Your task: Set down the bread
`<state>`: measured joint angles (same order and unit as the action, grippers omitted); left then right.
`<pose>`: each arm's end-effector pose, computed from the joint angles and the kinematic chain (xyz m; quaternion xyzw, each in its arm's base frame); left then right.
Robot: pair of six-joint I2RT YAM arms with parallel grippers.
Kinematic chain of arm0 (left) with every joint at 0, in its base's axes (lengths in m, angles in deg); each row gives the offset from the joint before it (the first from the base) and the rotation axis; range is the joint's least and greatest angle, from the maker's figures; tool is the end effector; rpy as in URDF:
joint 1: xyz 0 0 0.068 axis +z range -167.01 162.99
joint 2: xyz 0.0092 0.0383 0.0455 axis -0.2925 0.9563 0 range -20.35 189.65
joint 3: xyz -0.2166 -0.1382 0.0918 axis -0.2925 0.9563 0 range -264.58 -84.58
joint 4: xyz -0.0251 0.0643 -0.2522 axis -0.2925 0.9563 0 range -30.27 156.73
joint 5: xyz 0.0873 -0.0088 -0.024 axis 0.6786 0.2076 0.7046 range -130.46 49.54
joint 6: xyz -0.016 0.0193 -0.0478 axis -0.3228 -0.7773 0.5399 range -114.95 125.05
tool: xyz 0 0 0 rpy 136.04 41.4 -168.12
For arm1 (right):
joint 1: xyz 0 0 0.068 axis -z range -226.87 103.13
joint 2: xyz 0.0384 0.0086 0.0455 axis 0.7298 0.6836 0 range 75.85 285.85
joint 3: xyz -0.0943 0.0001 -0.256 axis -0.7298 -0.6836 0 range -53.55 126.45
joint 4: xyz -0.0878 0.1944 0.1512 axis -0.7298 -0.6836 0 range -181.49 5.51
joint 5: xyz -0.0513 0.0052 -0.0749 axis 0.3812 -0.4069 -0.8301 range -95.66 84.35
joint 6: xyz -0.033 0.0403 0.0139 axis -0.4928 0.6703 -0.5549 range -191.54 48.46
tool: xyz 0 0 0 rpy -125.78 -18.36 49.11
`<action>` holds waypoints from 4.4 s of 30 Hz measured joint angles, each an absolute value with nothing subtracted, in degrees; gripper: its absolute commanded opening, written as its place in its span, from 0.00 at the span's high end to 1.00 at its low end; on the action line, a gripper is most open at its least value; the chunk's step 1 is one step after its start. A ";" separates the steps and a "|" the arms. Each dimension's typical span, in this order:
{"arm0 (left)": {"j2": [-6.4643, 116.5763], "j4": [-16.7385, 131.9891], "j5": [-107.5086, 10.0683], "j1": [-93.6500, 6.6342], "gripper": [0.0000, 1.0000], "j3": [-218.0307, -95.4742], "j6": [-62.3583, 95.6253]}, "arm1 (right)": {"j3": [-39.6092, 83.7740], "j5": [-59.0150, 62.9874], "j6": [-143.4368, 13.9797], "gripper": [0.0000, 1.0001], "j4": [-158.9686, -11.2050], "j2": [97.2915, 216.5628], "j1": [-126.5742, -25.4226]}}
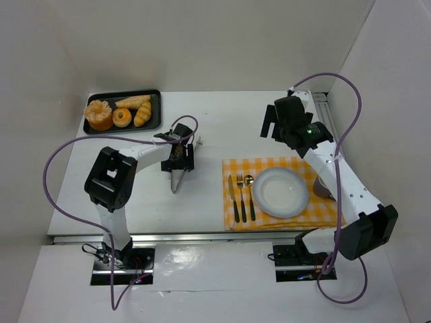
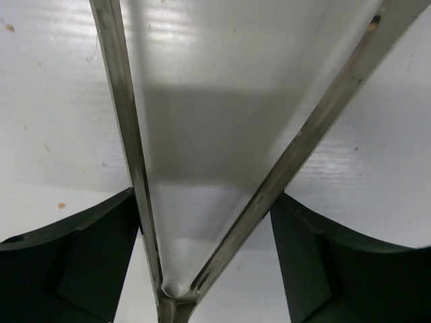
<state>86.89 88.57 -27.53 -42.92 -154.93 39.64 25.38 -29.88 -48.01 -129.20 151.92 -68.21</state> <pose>0.3407 -0.1566 0.1674 -0.0971 0.9669 -0.0102 0.2359 0.2637 0.0874 0.3709 0.1026 0.8909 -0.0248 0.4418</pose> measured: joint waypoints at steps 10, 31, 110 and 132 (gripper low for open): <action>89.14 89.97 -26.79 -42.37 0.78 -161.01 38.02 | 25.38 -29.86 -47.99 0.00 -129.20 151.20 -68.21; 75.66 112.46 -25.96 -17.96 0.53 -178.05 33.35 | 31.96 -30.06 -48.10 0.00 -129.07 153.38 -68.21; 100.94 113.68 -12.62 -11.23 1.00 -213.62 24.78 | 44.79 -25.69 -47.56 0.00 -132.61 166.63 -68.21; 66.15 112.02 -18.55 -42.20 1.00 -184.33 31.10 | 51.42 -30.89 -47.45 0.00 -136.11 160.51 -68.19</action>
<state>66.15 112.02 -18.55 -42.20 -184.33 31.10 51.42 -30.89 -47.45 -136.11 160.51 -68.19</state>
